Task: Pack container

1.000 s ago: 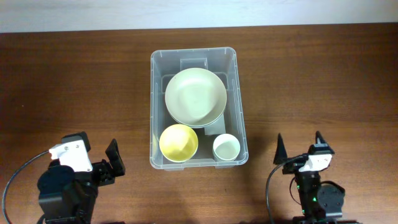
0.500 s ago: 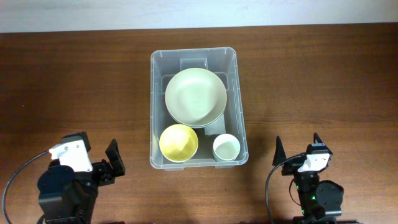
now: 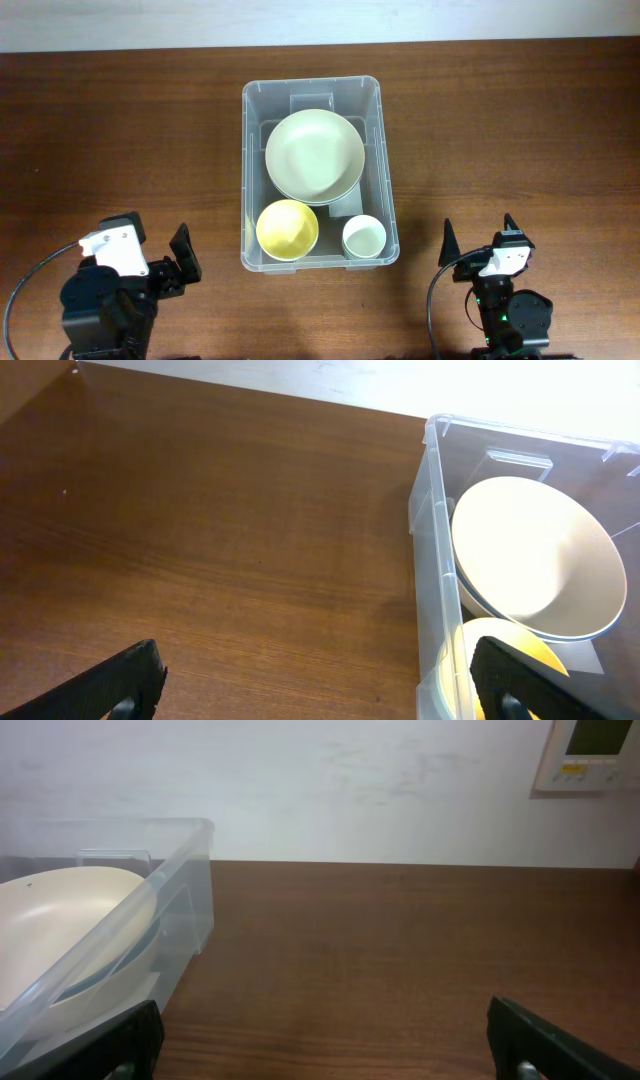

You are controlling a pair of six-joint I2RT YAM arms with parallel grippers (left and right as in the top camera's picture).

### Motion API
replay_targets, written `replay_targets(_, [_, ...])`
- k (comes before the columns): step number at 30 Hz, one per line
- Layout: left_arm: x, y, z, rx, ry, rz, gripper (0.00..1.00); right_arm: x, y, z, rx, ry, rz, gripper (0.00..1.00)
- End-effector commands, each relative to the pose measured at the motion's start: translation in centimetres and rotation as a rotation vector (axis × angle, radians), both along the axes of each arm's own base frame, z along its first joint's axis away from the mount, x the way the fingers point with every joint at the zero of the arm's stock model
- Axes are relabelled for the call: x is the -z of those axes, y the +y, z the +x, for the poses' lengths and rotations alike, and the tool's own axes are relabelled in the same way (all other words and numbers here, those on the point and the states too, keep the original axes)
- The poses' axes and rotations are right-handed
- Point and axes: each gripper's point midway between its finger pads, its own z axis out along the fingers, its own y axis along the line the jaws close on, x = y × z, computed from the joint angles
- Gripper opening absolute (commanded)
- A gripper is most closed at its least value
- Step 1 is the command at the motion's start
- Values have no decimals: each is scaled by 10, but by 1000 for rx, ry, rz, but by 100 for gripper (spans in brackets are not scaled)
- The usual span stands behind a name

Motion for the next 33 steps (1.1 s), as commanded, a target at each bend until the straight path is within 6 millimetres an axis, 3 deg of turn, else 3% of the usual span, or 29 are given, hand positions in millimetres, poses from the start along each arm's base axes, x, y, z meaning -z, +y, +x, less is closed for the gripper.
replay_targets(1, [0, 0, 0, -2, -1, -6, 100, 2, 0, 0, -3, 4, -3, 99])
replay_targets(7, [5, 1, -6, -5, -2, 34, 100, 2, 0, 0, -3, 4, -3, 99])
replay_targets(14, [47, -3, -5, 16, 1, 22, 100, 2, 0, 0, -3, 4, -3, 99])
replay_targets(23, [61, -20, 29, 146, -353, 90, 100, 2, 0, 0, -3, 4, -3, 99])
replay_targets(28, [65, -22, 38, 162, -523, 137, 100, 2, 0, 0, -3, 4, -3, 99])
replay_targets(33, [80, -13, 39, 126, -500, 195, 100, 2, 0, 0, -3, 4, -3, 99])
